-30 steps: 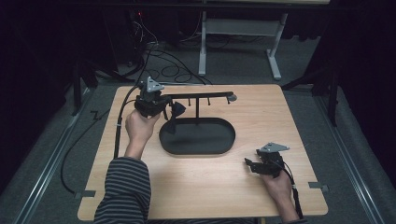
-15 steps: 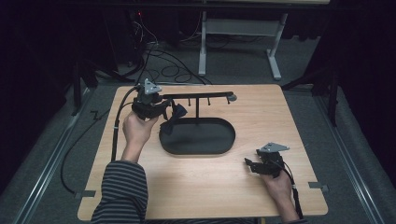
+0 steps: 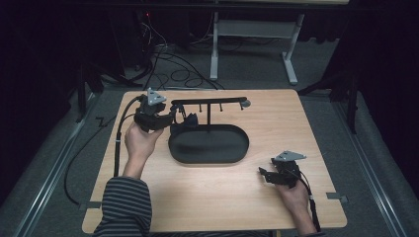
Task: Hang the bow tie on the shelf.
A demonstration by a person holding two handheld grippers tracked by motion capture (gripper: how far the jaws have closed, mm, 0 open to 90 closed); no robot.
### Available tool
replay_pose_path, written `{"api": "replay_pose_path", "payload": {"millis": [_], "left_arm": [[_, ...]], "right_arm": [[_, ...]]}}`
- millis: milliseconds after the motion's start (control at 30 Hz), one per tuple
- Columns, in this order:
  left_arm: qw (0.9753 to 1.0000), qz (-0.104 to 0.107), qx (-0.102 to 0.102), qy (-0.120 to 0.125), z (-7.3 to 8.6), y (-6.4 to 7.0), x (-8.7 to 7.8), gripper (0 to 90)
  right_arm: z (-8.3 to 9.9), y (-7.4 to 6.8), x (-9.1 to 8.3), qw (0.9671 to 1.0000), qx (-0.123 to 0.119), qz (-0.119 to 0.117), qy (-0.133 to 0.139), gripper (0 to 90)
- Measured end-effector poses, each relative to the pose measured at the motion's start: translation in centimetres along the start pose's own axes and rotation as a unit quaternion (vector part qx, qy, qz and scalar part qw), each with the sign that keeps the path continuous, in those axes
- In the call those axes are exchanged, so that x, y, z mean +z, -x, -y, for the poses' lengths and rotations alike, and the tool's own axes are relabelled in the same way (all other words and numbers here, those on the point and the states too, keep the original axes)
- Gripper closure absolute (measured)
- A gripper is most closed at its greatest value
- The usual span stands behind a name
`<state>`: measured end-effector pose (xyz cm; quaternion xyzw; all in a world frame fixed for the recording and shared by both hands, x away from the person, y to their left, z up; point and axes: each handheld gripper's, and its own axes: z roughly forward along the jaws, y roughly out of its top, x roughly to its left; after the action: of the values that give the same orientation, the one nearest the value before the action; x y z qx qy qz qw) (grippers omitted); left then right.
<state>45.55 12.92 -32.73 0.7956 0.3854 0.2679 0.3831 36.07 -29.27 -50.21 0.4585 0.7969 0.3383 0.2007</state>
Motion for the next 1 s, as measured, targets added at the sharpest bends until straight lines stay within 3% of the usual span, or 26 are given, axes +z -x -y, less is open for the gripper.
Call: {"api": "replay_pose_path", "payload": {"millis": [533, 1000], "left_arm": [[0.9998, 0.009, -0.019, 0.007, 1.8, 0.4, -1.3, 50.5], [0.9992, 0.015, -0.035, 0.015, 3.4, -0.1, -2.6, 49.7]], "right_arm": [[0.0, 0.1, 0.0, 1.0, 0.0, -0.001, 0.0, 35.0], [0.0, 0.0, 0.0, 1.0, -0.001, -0.001, 0.0, 34.8]]}}
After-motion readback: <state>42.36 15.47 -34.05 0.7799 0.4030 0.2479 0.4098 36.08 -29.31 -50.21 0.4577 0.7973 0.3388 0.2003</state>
